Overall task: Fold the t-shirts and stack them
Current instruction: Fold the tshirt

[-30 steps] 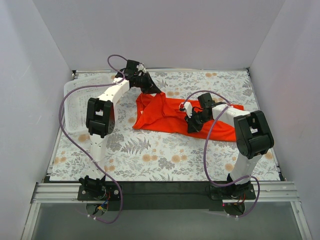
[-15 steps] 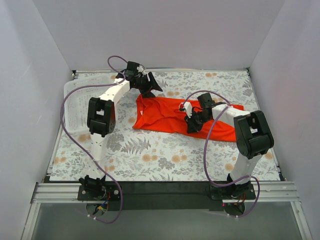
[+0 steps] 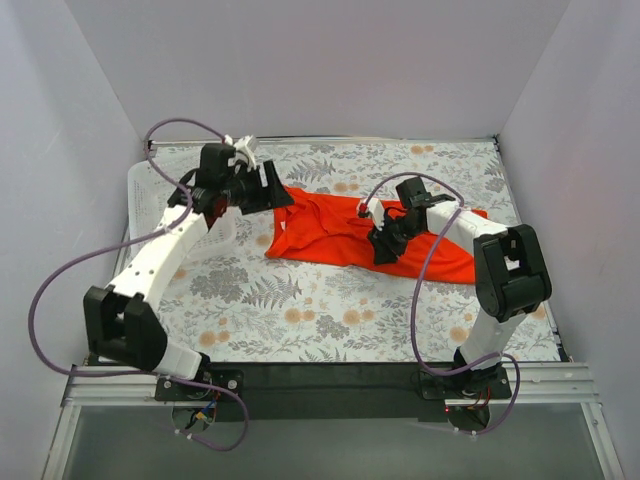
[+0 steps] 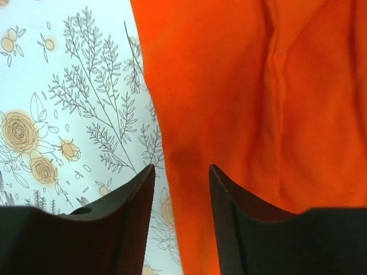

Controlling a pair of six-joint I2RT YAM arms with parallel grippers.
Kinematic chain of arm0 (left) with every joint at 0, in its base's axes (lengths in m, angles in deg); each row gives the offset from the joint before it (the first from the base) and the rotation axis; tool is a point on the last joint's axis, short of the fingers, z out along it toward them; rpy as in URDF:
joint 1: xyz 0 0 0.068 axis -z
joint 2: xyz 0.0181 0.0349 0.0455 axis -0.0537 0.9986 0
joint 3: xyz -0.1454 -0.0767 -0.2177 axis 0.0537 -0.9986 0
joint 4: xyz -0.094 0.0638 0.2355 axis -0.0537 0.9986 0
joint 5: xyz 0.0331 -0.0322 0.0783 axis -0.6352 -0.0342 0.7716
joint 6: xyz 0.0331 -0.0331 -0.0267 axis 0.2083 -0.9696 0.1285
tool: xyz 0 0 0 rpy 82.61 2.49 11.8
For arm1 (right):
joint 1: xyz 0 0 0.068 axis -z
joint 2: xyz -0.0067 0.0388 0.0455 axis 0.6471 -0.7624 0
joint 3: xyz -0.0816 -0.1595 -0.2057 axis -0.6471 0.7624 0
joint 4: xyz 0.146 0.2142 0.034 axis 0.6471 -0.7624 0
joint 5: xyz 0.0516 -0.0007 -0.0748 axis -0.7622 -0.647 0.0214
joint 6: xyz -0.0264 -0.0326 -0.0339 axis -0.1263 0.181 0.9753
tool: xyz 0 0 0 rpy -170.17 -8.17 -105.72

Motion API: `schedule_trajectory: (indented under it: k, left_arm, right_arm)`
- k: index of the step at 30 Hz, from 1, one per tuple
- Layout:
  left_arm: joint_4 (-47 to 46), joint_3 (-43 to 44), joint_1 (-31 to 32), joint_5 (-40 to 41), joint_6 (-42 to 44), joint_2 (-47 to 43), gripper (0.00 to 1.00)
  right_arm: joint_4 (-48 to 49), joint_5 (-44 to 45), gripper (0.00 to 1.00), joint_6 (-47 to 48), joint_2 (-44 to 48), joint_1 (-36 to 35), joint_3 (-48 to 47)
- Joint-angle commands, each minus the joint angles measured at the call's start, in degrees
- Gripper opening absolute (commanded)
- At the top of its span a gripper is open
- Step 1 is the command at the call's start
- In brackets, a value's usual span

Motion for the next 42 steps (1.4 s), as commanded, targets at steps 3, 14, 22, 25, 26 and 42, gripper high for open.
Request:
schedule_trajectory:
  k: [3, 14, 22, 25, 26, 42]
  left_arm:
    - [1.0, -18.1, 4.0, 9.4, 3.8, -8.5, 0.61]
    - [-2.1, -21.8, 9.9, 30.5, 8.6, -6.0, 0.58]
    - [-2.6, -18.0, 10.2, 31.4, 12.1, 2.0, 0.47]
    - [-2.6, -17.3, 10.3, 30.5, 12.8, 4.4, 0.45]
    - [-2.5, -17.1, 10.3, 29.6, 12.9, 4.9, 0.45]
    - [-1.8, -17.5, 10.4, 31.5, 14.0, 7.7, 0.44]
  right_arm:
    - [-5.9, -2.8, 0.44, 6.9, 2.5, -1.8, -8.0]
    - [-4.9, -6.6, 0.44, 2.4, -8.7, -5.3, -22.1]
    - [-1.5, -6.3, 0.42, -0.2, -11.1, -6.0, -23.7]
    - [-0.3, -3.8, 0.43, -0.3, -12.3, -6.9, -24.4]
    - [-0.2, -3.2, 0.43, -0.3, -12.8, -7.6, -24.8]
    - [4.2, 6.6, 0.43, -0.4, -19.2, -12.0, -29.4]
